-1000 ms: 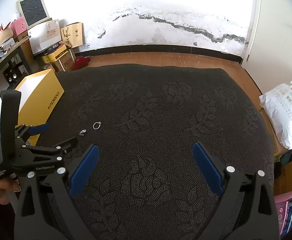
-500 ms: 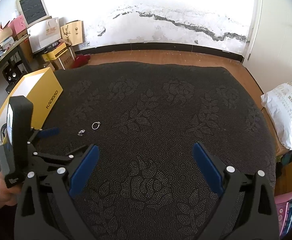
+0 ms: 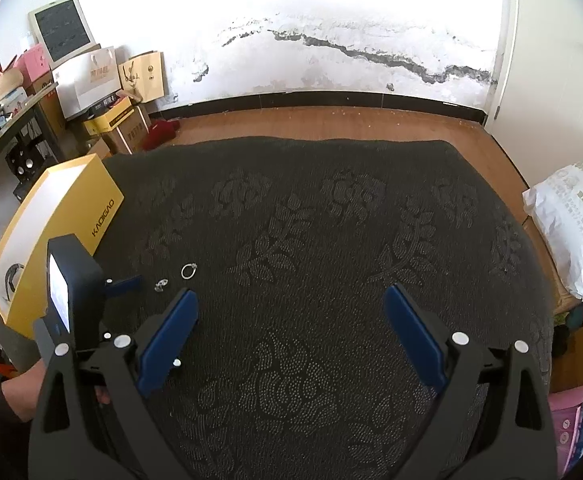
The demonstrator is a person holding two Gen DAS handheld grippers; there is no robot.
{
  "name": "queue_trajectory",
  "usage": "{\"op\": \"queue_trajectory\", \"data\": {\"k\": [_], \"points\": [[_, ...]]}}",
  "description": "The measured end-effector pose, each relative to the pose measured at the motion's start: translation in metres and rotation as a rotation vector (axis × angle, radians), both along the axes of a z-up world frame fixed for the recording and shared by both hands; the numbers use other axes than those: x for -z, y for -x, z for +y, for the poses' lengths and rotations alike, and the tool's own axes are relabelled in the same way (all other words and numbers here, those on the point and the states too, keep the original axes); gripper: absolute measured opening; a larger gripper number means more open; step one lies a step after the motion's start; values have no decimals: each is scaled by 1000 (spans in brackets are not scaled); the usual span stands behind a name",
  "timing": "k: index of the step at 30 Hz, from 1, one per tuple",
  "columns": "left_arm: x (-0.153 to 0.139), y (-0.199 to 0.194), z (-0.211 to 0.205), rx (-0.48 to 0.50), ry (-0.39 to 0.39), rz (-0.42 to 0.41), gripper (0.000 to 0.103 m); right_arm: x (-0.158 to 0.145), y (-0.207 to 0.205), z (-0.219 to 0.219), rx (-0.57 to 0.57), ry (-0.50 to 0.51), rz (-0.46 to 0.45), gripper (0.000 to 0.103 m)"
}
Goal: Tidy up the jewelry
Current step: 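Close the left tool on the silver ring with a stone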
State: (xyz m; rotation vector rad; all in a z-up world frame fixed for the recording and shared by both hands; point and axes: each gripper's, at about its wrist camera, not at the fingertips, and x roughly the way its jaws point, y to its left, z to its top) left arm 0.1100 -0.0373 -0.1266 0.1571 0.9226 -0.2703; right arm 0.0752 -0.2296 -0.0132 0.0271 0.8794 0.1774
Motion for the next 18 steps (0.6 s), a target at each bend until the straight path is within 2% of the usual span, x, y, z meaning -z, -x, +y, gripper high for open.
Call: {"op": "queue_trajectory", "data": {"k": [1, 3, 5, 8, 10, 18], "points": [[-1, 0, 1, -3, 2, -2, 72, -1, 0, -1, 1, -6, -1, 91], [-3, -2, 3, -14, 2, -9, 65, -2, -1, -5, 3, -17, 0, 91], [-3, 1, 1, -3, -11, -23, 63, -4, -1, -8, 6, -29, 0, 92], [-5, 8, -7, 38, -20, -42, 42, -6, 0, -11, 8, -40, -4, 91], [-7, 8, -10, 51, -23, -45, 36, -7, 0, -12, 10, -43, -4, 91], [-5, 5, -12, 36, -12, -27, 36, -6, 0, -12, 8, -44, 5, 92]]}}
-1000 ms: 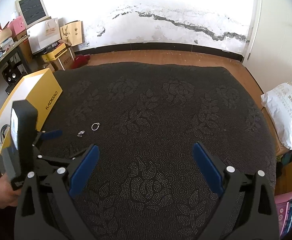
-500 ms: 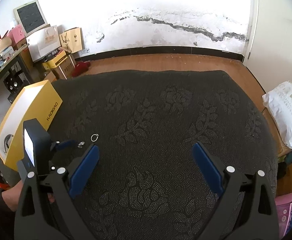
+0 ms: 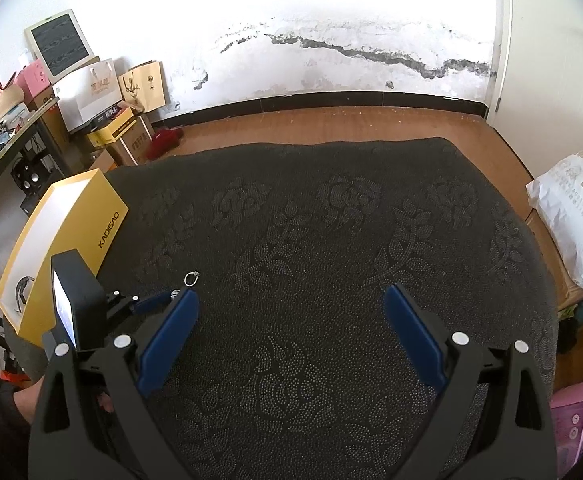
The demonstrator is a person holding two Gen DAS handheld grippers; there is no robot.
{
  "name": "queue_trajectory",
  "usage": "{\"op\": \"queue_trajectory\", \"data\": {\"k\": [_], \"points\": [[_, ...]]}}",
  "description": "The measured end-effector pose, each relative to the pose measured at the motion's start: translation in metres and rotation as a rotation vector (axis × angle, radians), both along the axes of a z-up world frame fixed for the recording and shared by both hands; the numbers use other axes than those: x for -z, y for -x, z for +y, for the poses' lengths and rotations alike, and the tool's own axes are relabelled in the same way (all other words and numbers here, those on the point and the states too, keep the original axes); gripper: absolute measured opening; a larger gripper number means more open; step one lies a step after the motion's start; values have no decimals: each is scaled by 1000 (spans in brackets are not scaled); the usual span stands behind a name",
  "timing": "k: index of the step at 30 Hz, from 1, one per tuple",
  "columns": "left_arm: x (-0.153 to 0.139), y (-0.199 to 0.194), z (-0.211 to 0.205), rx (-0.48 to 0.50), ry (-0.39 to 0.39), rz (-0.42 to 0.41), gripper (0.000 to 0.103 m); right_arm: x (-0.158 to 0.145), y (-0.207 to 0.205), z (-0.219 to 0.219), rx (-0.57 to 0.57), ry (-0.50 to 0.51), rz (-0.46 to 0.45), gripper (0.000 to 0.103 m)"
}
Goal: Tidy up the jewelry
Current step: 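Close the left tool on the silver ring with a stone, then lift the stone ring with the left tool while the right tool grasps the plain ring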
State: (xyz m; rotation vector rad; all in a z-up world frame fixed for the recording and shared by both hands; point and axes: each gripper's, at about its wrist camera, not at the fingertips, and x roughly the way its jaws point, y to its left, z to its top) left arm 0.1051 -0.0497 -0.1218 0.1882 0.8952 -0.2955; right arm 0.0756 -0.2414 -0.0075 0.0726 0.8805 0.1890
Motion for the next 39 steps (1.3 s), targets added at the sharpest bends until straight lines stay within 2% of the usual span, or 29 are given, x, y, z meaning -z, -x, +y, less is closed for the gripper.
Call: {"op": "queue_trajectory", "data": {"k": [6, 7, 10, 13, 21, 27, 33, 39], "points": [[1, -2, 0, -1, 2, -3, 33, 2, -1, 2, 1, 2, 3, 91], [1, -2, 0, -8, -2, -5, 27, 2, -1, 2, 1, 2, 4, 91], [1, -6, 1, -23, -11, -4, 18, 4, -2, 3, -2, 5, 6, 92], [1, -7, 1, -28, -27, -8, 13, 5, -2, 4, -4, 6, 10, 92], [-3, -6, 3, -45, -38, 8, 12, 13, -12, 12, -20, 10, 28, 91], [-30, 7, 11, -56, -25, 24, 12, 32, -25, 35, -57, 49, 64, 91], [-44, 21, 37, -103, -9, 92, 12, 64, -39, 76, -138, 127, 86, 91], [-54, 25, 65, -138, -2, 79, 12, 102, -53, 124, -214, 159, 128, 91]]}}
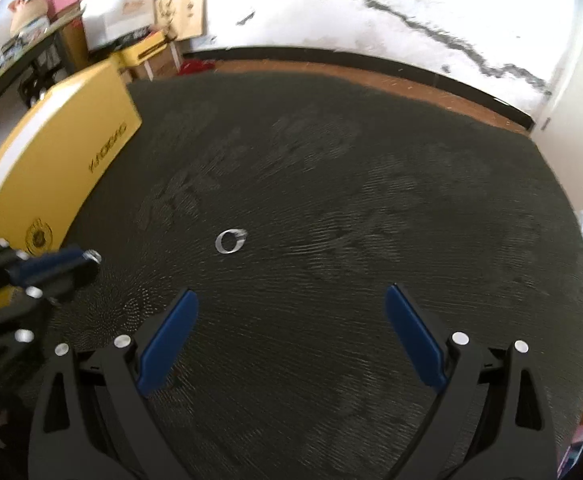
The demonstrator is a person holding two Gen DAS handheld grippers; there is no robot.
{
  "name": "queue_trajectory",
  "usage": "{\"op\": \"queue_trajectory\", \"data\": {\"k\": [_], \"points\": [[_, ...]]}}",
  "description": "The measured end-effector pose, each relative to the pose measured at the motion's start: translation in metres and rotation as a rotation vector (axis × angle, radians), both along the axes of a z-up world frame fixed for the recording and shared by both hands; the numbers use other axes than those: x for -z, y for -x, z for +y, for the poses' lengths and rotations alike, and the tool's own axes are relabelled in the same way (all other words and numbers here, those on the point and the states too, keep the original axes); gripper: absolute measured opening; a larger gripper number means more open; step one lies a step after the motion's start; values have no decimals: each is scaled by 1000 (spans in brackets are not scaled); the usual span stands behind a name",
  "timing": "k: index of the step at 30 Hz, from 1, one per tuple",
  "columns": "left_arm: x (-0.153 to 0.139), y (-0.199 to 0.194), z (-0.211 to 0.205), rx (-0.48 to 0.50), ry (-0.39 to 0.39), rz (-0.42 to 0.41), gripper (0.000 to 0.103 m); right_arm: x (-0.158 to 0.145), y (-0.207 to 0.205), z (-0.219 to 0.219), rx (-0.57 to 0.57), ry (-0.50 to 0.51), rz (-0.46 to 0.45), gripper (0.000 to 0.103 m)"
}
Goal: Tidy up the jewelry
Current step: 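Lift the stone ring with the left tool while the right tool grasps the plain ring, then carry both rings into the yellow box with both tools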
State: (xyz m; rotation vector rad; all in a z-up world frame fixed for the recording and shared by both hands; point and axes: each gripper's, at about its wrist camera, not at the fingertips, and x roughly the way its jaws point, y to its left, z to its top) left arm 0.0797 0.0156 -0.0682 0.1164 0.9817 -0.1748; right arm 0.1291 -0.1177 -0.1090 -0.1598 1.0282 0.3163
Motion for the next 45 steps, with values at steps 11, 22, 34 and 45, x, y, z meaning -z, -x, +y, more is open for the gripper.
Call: {"op": "queue_trajectory", "data": {"k": [11, 22, 34, 45], "points": [[-1, 4, 33, -18, 51, 21, 12, 31, -22, 33, 34, -2, -57, 85], [0, 8, 49, -33, 67, 27, 12, 27, -20, 47, -22, -3, -91, 29], [-3, 6, 49, -46, 69, 25, 12, 18, -13, 48, -11, -11, -66, 19], [-18, 11, 52, -79, 71, -1, 12, -47, 16, 46, 1, -8, -103, 18]]}}
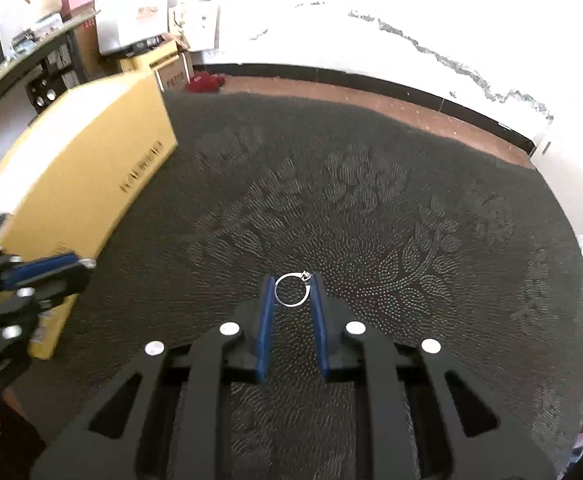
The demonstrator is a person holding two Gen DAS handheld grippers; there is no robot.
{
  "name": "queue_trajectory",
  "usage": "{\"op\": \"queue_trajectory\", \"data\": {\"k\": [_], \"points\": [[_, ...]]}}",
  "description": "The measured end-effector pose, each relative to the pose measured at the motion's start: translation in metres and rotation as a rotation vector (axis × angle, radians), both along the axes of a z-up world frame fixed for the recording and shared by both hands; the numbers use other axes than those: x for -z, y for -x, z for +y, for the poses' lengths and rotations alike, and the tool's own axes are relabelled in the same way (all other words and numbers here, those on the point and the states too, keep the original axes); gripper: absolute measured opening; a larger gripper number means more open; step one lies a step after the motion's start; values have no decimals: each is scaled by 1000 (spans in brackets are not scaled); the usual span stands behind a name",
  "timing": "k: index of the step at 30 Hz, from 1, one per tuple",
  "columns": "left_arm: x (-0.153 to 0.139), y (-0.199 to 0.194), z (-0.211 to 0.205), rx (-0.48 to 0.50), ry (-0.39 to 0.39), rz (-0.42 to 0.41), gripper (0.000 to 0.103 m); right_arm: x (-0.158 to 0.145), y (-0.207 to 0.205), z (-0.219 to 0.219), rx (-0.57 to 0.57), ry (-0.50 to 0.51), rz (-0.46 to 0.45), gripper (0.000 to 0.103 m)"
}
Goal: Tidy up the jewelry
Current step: 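Carry both rings into the yellow box with both tools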
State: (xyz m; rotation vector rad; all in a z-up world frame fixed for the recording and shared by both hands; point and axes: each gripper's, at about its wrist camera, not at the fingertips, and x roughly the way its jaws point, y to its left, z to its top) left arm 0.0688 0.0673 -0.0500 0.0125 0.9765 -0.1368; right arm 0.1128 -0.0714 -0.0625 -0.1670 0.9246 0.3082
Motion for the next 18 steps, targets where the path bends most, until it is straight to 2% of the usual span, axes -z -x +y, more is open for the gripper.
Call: {"op": "queue_trajectory", "data": {"k": [6, 11, 14, 18], "points": [[-30, 10, 6, -29, 9, -36, 12, -46, 26, 6, -27, -50, -21, 19], [-56, 22, 33, -96, 19, -50, 12, -84, 48, 23, -83, -101, -44, 18], [-71, 29, 54, -138, 5, -49, 12, -102, 60, 39, -124, -121, -59, 18], [-92, 38, 82, -193, -60, -64, 12, -123, 67, 68, -178, -142, -63, 18]]}}
